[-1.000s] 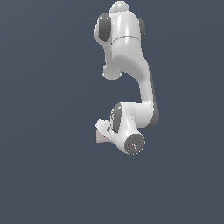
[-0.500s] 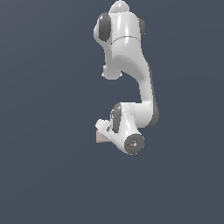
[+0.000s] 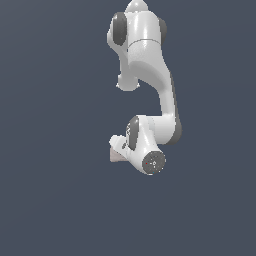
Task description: Pick up the object and move it to a goal position.
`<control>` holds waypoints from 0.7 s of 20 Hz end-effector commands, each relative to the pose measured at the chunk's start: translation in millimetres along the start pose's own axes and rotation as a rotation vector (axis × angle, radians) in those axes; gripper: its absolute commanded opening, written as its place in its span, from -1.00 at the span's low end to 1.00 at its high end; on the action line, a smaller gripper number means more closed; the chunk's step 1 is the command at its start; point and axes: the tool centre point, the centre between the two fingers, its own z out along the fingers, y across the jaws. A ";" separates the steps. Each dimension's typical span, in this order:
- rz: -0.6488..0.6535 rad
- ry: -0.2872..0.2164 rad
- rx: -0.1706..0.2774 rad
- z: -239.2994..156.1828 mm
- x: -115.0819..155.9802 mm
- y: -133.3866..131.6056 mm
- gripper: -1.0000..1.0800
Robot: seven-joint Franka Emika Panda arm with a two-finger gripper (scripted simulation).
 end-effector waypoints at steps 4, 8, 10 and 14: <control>0.000 0.001 0.001 -3.9 -12.4 6.1 -1.00; 0.000 0.001 0.001 -8.3 -27.8 13.6 -1.00; 0.000 0.001 0.001 -11.2 -37.9 18.6 -1.00; -0.001 0.000 0.001 -18.1 -60.8 29.8 -1.00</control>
